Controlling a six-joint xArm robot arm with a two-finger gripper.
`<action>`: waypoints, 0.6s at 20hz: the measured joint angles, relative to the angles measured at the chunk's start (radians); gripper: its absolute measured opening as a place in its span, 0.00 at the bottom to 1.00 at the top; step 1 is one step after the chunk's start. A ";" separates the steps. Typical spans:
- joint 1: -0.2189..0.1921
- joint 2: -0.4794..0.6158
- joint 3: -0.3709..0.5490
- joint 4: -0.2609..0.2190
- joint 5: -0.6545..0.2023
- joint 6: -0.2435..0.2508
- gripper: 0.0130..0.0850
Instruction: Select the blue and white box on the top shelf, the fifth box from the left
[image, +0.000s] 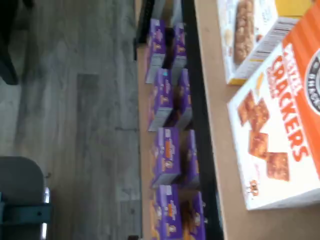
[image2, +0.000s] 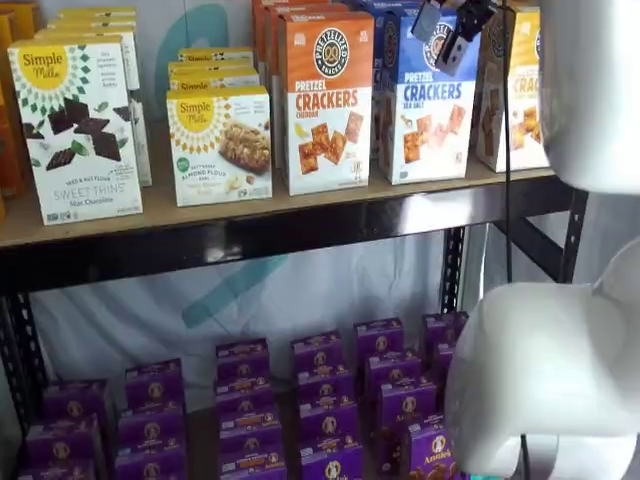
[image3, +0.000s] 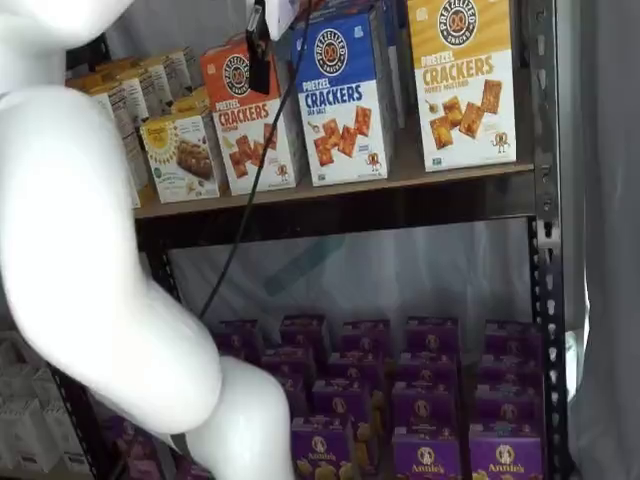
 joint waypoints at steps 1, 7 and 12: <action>-0.004 -0.006 0.006 0.002 -0.020 -0.004 1.00; -0.030 -0.029 0.032 0.047 -0.124 -0.016 1.00; -0.024 0.021 -0.043 0.036 -0.112 -0.006 1.00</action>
